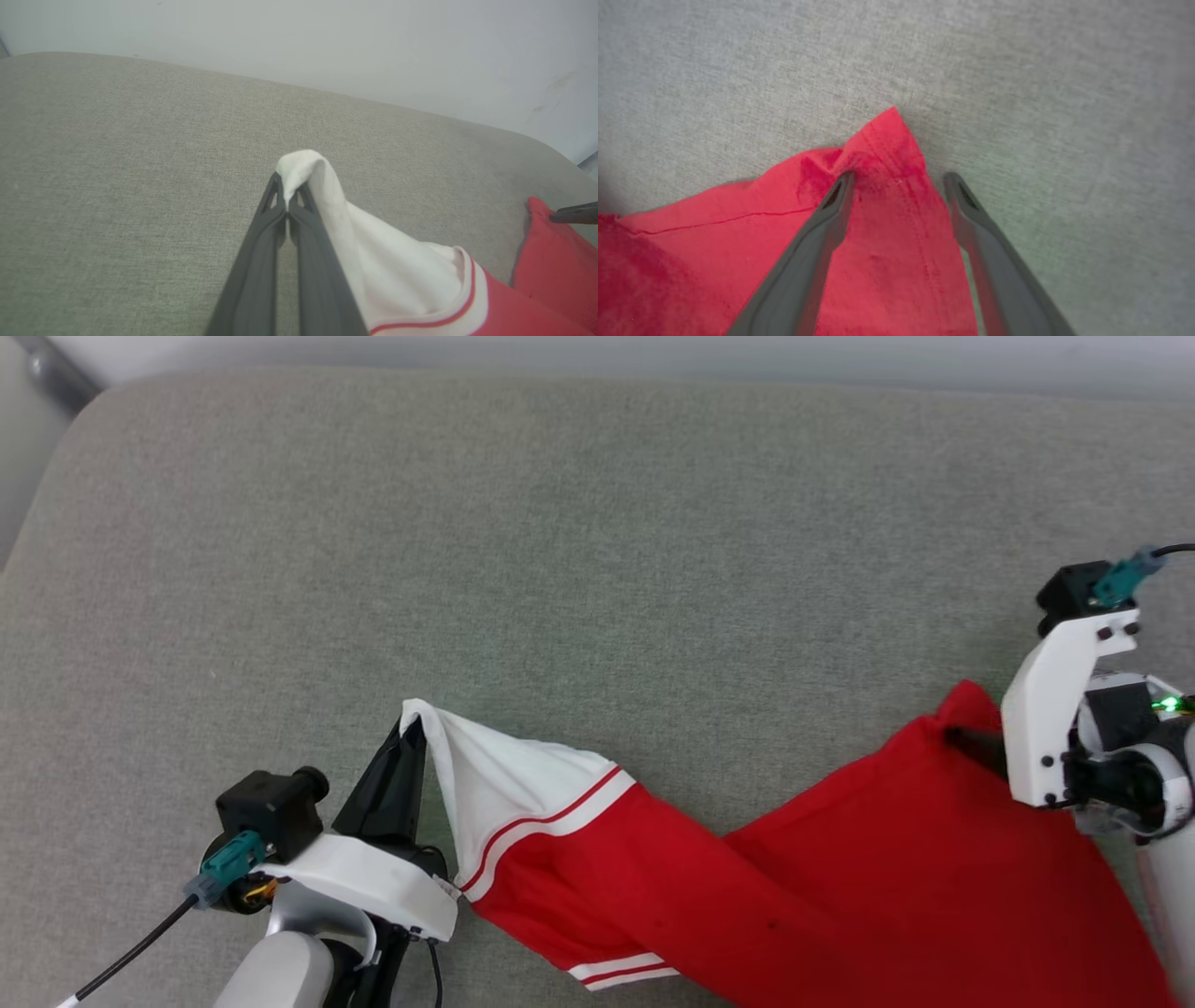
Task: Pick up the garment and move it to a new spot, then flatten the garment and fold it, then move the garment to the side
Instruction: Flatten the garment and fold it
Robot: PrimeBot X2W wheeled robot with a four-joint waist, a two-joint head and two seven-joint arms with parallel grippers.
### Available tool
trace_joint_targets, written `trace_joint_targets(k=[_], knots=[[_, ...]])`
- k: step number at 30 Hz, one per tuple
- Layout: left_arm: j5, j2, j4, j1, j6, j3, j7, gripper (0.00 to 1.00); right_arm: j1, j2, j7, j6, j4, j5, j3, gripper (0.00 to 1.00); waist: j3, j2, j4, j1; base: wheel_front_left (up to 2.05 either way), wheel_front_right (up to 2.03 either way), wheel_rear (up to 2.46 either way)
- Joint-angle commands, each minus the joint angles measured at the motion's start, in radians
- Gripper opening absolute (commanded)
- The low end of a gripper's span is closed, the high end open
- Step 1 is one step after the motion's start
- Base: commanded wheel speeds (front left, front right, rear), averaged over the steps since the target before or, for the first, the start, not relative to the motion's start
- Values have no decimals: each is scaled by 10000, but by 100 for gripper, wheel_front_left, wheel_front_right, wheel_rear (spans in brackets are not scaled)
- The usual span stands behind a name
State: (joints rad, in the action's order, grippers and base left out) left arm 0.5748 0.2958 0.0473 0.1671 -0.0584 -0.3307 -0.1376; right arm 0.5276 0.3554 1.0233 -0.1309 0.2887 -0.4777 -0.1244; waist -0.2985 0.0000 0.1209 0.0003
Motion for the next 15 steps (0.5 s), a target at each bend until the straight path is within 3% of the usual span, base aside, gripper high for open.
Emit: trace_joint_targets(k=[1,6,7,9,15], knots=[[-21,-40,90,153,51,-4,-95,0,183,-77,31,3,206,-16,-178,100,-264,0,182,-3,0,0,0],[45,-64,329,280,114,9,-226,0,103,-201,233,2,1126,-305,-849,100,-403,0,147,-3,0,0,0],[57,-61,369,284,118,13,-249,0,89,-179,313,3,1250,-337,-986,56,-393,0,131,-3,0,0,0],[77,-46,451,261,95,24,-258,0,25,-203,349,2,1435,-564,-1150,0,-330,0,77,-3,0,0,0],[96,140,675,26,4,62,-144,0,148,39,-205,2,1333,-859,-1524,0,198,0,-110,-3,0,0,0]])
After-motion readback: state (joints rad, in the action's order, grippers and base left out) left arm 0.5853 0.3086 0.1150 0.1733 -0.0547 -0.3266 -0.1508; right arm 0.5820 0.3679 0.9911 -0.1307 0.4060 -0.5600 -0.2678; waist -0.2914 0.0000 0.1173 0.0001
